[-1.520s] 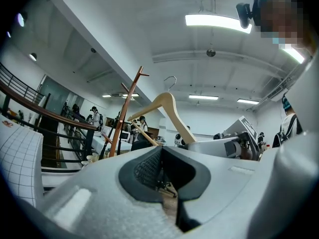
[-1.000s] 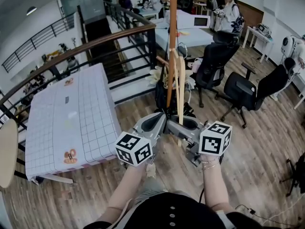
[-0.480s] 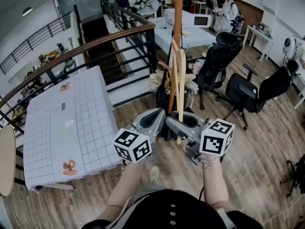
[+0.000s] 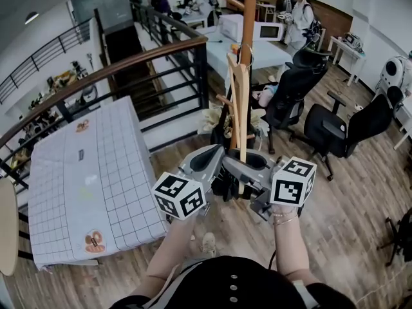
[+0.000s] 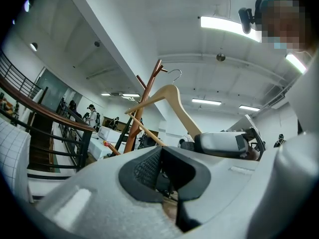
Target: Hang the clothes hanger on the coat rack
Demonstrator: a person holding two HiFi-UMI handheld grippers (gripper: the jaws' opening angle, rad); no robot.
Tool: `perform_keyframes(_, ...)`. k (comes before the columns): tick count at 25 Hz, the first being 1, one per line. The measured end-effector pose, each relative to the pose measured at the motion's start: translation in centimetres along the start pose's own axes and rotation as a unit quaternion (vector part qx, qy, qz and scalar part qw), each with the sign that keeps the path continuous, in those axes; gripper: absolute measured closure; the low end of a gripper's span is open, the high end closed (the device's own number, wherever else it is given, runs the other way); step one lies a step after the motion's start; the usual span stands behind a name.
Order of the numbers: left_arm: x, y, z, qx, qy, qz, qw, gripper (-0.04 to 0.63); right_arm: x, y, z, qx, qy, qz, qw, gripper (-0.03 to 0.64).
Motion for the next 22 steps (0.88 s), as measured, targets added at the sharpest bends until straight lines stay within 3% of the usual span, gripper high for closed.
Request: perform_keyframes(22, -3.5, 8.1, 5.0, 0.051, 0.006, 0.030, 0.9982, 0.597, -4.6, -6.5, 7.3, 0.027, -0.029, -0.010, 0.999, 0.505)
Point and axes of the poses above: the fingertips, and each gripper's own axes: z forward along the fingers, y to its left, x out of its underside, the point moved 1 cm from there along -z, backward along the fingers
